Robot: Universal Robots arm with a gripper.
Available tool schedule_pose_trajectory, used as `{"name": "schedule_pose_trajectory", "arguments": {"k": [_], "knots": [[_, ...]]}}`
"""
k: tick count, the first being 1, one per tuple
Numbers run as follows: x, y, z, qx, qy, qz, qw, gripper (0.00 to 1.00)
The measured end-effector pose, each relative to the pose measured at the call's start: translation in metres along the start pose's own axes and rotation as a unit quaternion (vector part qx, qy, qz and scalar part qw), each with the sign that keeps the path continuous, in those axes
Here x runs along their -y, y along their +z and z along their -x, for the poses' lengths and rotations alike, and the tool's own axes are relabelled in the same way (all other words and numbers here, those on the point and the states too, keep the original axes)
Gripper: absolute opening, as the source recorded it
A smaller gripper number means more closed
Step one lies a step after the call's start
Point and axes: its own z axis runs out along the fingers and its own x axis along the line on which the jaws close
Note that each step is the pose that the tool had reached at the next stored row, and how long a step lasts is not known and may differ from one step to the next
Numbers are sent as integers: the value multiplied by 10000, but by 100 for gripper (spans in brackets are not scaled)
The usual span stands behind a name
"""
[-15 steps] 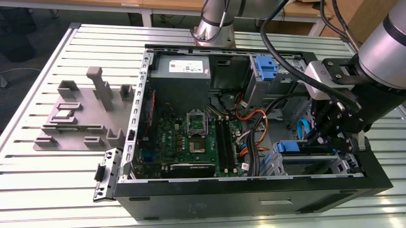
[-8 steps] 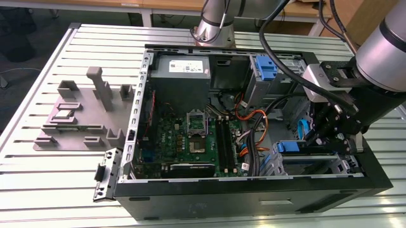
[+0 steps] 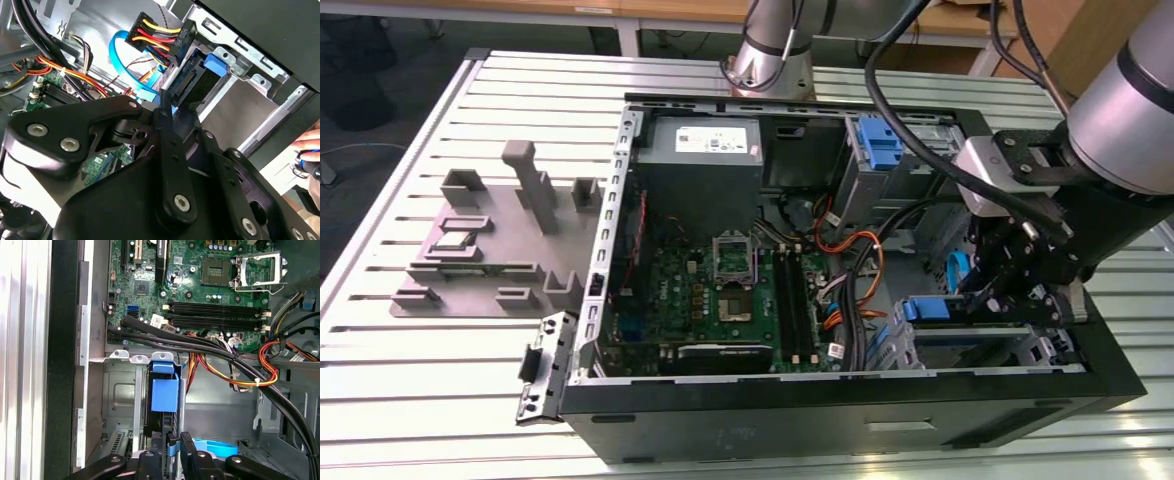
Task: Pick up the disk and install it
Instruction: 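Insert the first disk wire, then insert the second disk wire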
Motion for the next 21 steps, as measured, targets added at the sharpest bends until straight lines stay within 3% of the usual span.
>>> {"name": "schedule_pose_trajectory", "arguments": {"k": [1, 5, 14, 21], "knots": [[0, 0, 0, 0, 0, 0, 10000, 29], [1, -41, 2, 0, 0, 0, 10000, 29], [5, -237, 11, 0, 0, 0, 10000, 29], [6, -284, 13, 0, 0, 0, 10000, 29]]}}
